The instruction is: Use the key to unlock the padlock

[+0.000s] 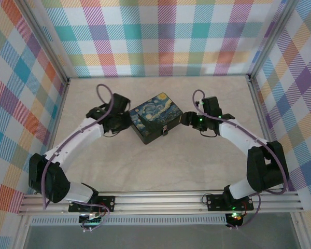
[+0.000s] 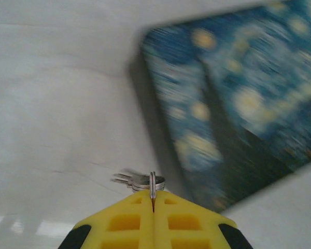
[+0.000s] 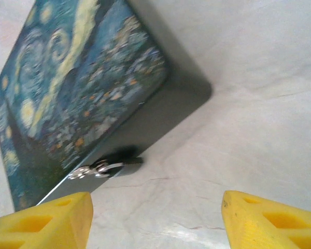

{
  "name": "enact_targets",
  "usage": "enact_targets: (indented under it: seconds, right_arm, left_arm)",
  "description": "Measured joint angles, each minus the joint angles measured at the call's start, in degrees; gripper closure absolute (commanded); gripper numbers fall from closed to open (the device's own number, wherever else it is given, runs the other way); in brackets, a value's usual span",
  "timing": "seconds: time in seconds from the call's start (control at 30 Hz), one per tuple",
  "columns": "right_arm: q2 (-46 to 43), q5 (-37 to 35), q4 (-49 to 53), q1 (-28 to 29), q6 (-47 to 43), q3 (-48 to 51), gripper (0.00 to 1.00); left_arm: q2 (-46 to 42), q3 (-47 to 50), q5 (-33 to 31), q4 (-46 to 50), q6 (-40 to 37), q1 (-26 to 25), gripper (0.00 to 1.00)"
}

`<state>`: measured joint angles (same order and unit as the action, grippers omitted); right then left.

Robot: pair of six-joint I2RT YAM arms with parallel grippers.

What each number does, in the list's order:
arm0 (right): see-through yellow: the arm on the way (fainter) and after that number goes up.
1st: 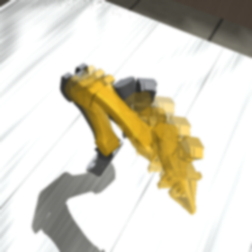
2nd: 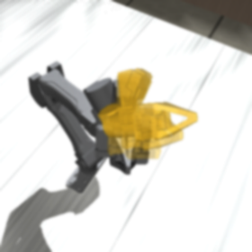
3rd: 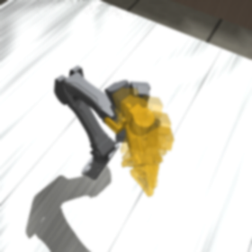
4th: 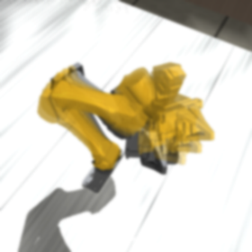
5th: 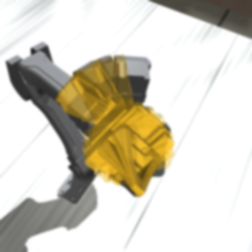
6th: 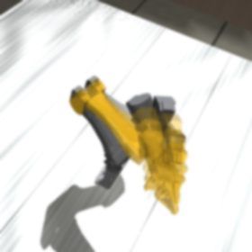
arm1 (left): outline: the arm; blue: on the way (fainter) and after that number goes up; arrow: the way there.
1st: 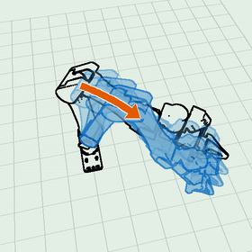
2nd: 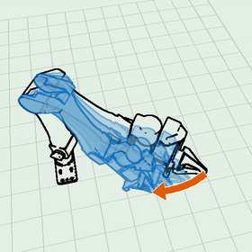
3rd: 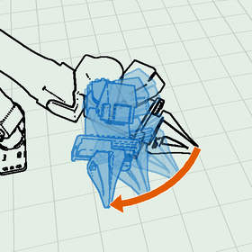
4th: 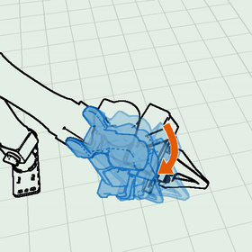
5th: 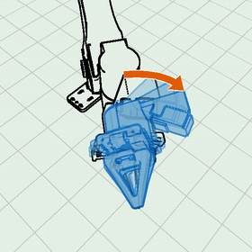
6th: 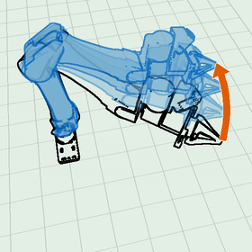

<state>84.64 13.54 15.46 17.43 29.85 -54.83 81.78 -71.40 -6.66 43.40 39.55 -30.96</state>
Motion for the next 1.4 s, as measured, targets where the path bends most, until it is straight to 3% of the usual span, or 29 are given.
enact_targets:
  seconds: [0.23,0.53,0.73,0.9,1.03,1.23,1.4]
  right_arm:
    - [-2.99,-5.20,4.61,-5.25,1.05,1.01,0.36]
    - [-4.31,-10.19,7.50,-8.26,2.21,6.62,0.37]
    - [-5.01,-12.02,8.24,-10.03,2.78,10.47,0.36]
    - [-8.11,-12.00,9.33,-10.25,2.75,11.91,0.35]
    - [-10.49,-10.64,9.81,-10.29,2.27,11.98,0.36]
    - [-12.59,-4.57,11.15,-10.29,0.79,12.24,0.39]
    - [-13.25,1.40,11.17,-9.60,0.61,14.40,0.41]
  left_arm:
    - [11.78,-10.32,1.64,-0.04,0.00,-16.87,1.00]
    - [32.87,-20.37,2.32,-1.84,-0.72,-27.69,1.00]
    - [41.35,-24.00,2.60,-3.48,-1.51,-30.88,1.00]
    - [41.70,-24.35,3.87,-4.61,-1.36,-31.54,0.74]
    - [41.72,-24.35,4.11,-4.63,-2.05,-31.54,0.63]
    - [41.03,-24.30,4.52,-4.46,-4.22,-30.80,0.58]
    - [34.99,-20.76,6.73,-5.22,-4.83,-28.09,0.57]
